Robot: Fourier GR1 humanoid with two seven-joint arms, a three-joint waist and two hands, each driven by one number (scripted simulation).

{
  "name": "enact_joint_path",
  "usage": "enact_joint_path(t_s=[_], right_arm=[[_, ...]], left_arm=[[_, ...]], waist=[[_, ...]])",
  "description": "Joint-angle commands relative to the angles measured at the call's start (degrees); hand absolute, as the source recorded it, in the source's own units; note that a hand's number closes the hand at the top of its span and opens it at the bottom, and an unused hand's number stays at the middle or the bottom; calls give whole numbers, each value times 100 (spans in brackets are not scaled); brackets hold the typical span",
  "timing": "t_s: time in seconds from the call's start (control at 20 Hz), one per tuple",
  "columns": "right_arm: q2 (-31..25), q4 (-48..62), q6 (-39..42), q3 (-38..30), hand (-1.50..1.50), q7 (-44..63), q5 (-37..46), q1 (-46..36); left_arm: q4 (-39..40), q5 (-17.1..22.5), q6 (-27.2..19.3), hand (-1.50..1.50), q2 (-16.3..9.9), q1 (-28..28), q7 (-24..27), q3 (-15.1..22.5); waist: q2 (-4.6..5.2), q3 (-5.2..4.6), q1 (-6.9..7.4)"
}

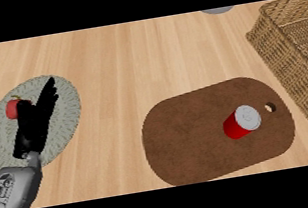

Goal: Pick the can from the cutting board and place it in the basket

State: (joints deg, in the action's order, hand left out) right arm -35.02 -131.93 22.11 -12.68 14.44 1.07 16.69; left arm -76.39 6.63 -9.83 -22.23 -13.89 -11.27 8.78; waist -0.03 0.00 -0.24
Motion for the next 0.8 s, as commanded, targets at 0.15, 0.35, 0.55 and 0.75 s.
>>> enact_joint_path(t_s=[0.15, 0.35, 0.55, 0.75], right_arm=[[834, 991, -111, 877, -150, -633, 1381, -458], [1227, 559, -54, 1162, -150, -144, 1620, -447], [1470, 1038, 37, 1095, -150, -343, 1899, -760], [1591, 1576, 3, 1103, -150, -776, 2266, -941]], left_arm=[[-121, -192, 201, 0, 104, 15, -31, -200], [-715, -253, 348, 0, 135, 482, -200, -282], [-415, -565, 286, 0, 456, 241, -203, -403], [-58, -611, 498, 0, 461, -52, -129, -704]], waist=[[7, 3, 45], [-6, 1, 41], [-1, 1, 21], [3, 0, 14]])
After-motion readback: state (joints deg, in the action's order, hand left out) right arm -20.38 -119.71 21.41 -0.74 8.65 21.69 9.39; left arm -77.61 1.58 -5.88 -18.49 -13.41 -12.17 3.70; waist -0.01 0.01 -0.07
